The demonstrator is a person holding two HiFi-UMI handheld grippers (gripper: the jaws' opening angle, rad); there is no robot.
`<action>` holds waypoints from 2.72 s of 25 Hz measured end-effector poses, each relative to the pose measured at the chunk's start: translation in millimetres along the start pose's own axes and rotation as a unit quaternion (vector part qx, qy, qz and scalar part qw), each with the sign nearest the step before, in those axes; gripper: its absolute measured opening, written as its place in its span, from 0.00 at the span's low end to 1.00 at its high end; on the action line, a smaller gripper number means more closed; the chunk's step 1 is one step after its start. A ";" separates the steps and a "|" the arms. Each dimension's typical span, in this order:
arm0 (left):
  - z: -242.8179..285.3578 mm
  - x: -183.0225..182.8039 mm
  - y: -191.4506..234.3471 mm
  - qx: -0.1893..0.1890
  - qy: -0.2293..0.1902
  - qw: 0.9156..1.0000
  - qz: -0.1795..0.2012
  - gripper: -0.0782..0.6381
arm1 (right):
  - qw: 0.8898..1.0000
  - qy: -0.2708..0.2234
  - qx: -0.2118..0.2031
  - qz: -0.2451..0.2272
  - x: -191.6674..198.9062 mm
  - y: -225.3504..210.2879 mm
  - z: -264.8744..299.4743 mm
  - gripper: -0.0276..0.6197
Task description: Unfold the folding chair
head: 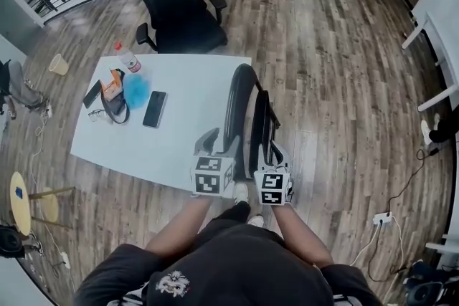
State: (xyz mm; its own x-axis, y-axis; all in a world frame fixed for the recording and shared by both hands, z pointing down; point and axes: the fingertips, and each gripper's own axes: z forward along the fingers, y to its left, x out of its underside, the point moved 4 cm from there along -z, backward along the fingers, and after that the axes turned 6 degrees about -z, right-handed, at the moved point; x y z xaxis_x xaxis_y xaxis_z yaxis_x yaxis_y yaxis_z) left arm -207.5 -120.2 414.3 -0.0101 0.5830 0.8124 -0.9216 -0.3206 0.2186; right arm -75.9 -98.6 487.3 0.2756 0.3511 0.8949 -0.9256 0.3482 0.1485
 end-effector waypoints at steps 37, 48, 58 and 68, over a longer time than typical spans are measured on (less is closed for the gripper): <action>92.4 -13.7 22.7 0.113 0.165 0.975 -0.098 0.31 | 0.947 0.312 -0.055 0.054 123.6 7.6 168.9 0.55; 96.0 -4.5 9.2 0.103 0.187 0.974 -0.070 0.31 | 0.946 0.287 -0.076 0.128 150.3 -65.5 131.6 0.51; 136.3 33.9 -9.4 0.010 0.218 0.974 -0.063 0.31 | 0.926 0.245 -0.170 0.233 237.7 -213.1 84.0 0.47; 193.5 92.9 -47.0 -0.030 0.301 0.952 -0.056 0.36 | 0.869 0.192 -0.222 0.399 348.1 -339.6 73.4 0.63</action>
State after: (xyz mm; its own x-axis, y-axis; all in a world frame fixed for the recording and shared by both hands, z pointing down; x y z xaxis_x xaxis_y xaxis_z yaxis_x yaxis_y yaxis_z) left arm -90.0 -195.5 584.1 -0.1144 0.9385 0.3258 -0.9505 -0.1988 0.2390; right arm 315.3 -158.5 779.3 -0.2620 0.8693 0.4192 -0.6938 0.1323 -0.7079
